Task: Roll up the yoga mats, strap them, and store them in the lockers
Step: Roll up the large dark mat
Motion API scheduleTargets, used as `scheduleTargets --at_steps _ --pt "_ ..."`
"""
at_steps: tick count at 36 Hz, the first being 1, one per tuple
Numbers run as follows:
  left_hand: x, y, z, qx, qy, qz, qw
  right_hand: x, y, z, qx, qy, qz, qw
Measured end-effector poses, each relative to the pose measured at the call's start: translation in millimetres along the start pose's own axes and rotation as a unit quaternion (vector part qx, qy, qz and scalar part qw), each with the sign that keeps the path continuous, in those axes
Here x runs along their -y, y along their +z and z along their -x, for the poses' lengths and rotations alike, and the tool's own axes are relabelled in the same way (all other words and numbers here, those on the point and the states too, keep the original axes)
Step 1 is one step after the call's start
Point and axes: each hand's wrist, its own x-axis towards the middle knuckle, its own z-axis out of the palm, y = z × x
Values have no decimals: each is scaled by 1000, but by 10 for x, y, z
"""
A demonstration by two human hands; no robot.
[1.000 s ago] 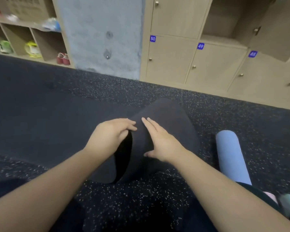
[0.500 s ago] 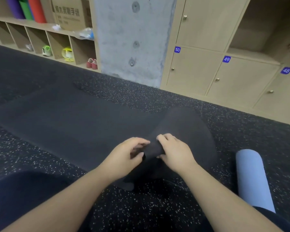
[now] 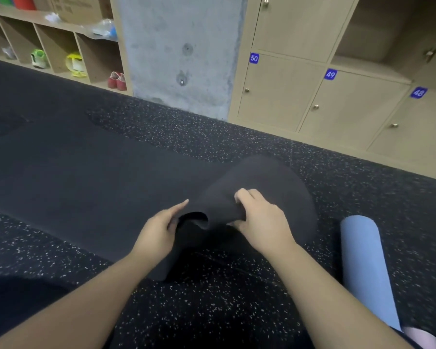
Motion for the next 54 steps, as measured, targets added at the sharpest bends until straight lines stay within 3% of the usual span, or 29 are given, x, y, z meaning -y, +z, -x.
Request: scheduleTargets --at_steps 4,11,20,24,29,39,44,47,54 --pt "-3 -15 -108 -36 35 -28 998 -45 -28 1 41 -29 -64 997" --pt "-66 -8 -12 -5 112 -35 993 -32 75 -69 66 -40 77 994" --pt "-121 -252 44 -11 124 20 992 85 59 -90 195 -29 42 980" --pt "-157 -283 96 33 144 35 988 61 76 -143 90 -40 47 994" --pt "-79 -270 143 87 94 70 989 55 169 -200 -49 18 63 997" --pt "504 -81 91 150 -103 -30 983 23 176 -182 -62 56 10 996" --pt "736 1 9 100 -193 -118 969 25 145 -123 -72 63 -6 995" --pt "708 -8 -20 57 -223 -103 968 12 141 -83 -70 66 -9 995" --pt "339 -218 -53 -36 -112 0 993 -60 43 -82 -112 106 -51 987"
